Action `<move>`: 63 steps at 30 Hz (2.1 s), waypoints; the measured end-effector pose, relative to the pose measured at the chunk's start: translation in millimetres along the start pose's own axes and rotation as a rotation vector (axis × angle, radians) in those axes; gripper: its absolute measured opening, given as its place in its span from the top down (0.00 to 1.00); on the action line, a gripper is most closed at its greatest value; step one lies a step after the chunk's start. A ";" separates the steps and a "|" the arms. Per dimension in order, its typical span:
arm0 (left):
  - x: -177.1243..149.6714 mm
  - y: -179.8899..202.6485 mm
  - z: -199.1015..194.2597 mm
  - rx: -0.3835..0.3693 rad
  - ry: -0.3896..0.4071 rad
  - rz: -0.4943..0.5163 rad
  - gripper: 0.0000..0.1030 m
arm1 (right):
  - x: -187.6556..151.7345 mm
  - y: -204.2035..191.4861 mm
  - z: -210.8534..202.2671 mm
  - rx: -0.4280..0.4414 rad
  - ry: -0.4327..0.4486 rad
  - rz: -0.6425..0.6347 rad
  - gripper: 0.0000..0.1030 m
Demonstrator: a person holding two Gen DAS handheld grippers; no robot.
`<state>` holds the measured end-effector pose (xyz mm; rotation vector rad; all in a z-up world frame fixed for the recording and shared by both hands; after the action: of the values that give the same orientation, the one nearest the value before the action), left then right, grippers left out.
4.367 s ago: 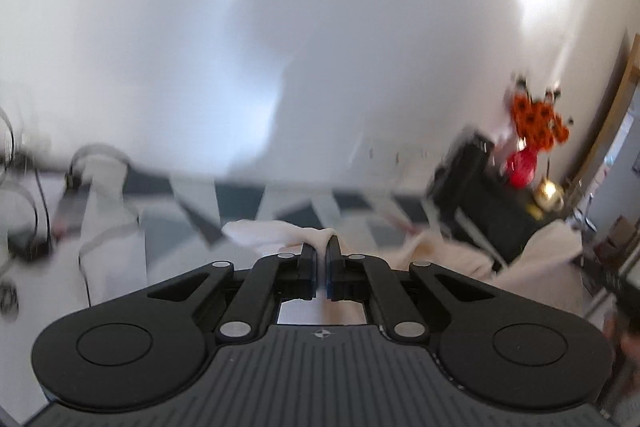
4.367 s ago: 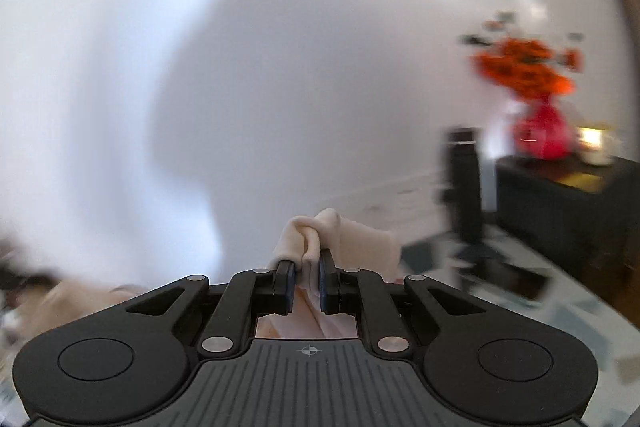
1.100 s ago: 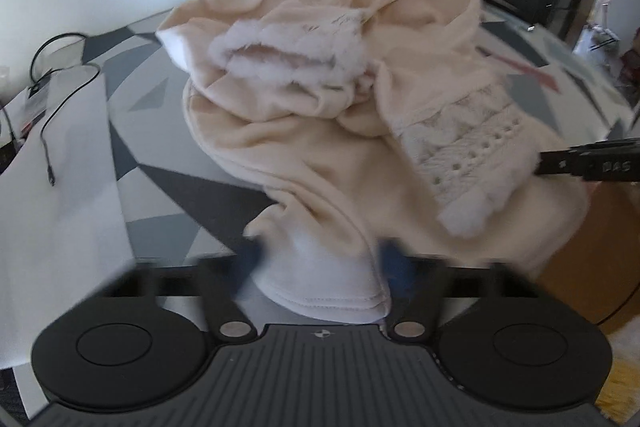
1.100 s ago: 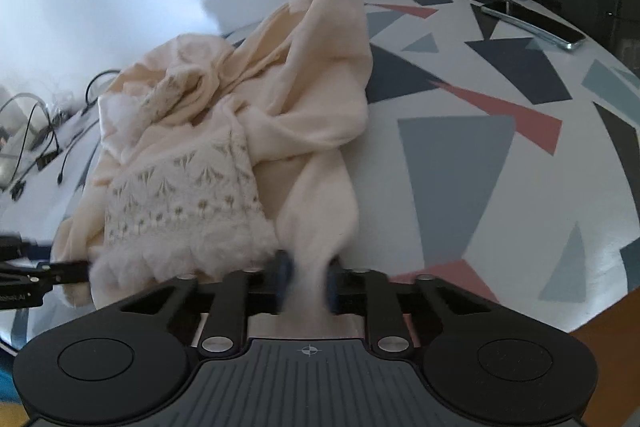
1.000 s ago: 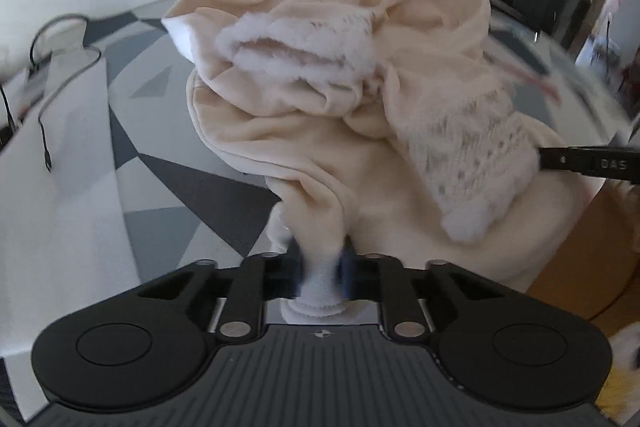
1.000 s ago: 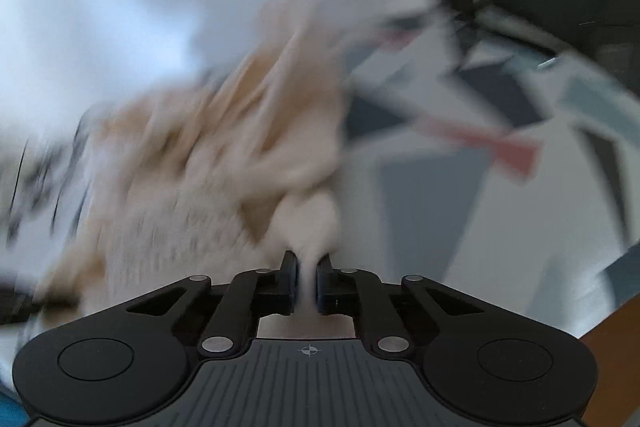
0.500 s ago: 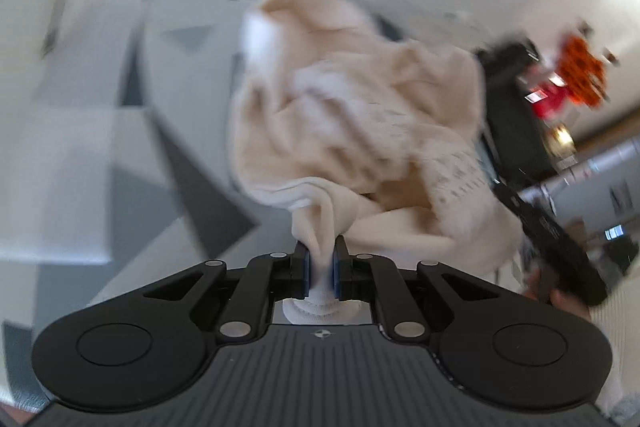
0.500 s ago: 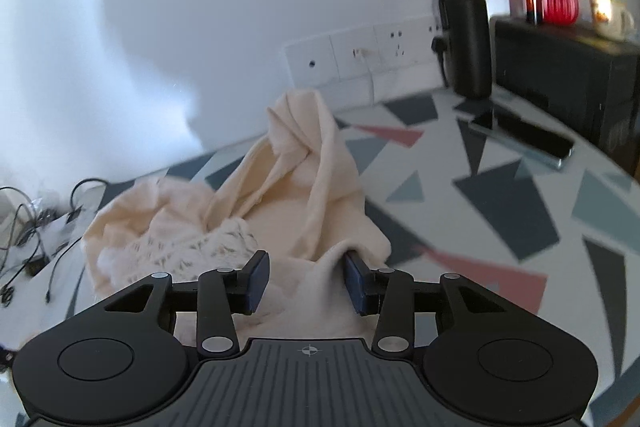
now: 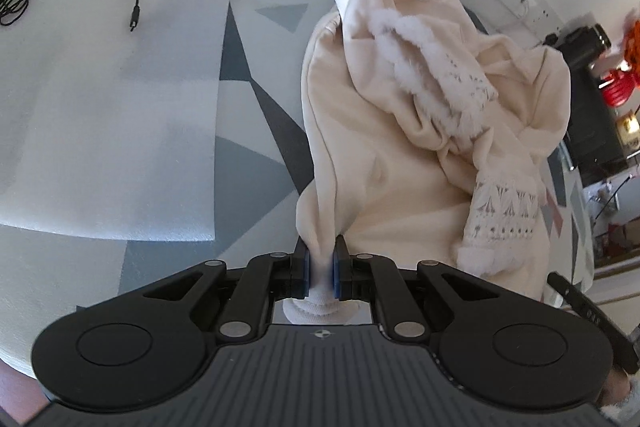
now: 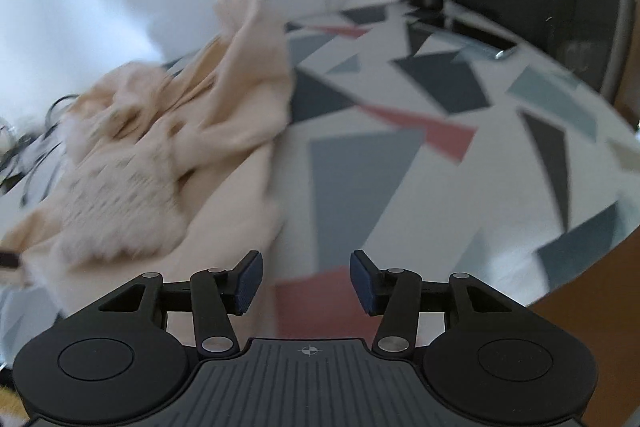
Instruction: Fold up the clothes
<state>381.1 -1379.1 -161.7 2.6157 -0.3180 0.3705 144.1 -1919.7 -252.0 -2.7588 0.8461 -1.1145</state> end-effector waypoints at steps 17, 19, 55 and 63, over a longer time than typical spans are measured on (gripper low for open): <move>2.3 0.2 -9.3 -0.036 0.020 -0.034 0.89 | -36.2 -29.4 -12.4 0.008 -0.033 -0.168 0.54; 2.0 1.5 -9.5 -0.031 0.022 -0.026 0.89 | -42.5 -33.7 -12.7 0.008 -0.045 -0.198 0.52; 86.7 89.6 -72.0 -0.438 0.359 0.004 0.91 | 174.0 -35.7 -74.2 -0.185 0.529 -0.350 0.91; 28.1 19.7 -7.8 -0.244 0.083 -0.104 0.91 | 41.0 -12.7 -27.1 -0.133 0.048 -0.403 0.85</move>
<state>400.2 -1396.6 -137.9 2.3600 -0.1850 0.3782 156.5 -1925.4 -203.1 -3.1174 0.3845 -1.2205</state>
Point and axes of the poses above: each gripper's, at about its wrist camera, not at the fingertips, and z roughly the way its jaws point, y to its right, x to its top, the point moved 4 cm from there along z, roughly the way its jaws point, and after that the axes turned 1 degree about z, right-handed, at the moved point
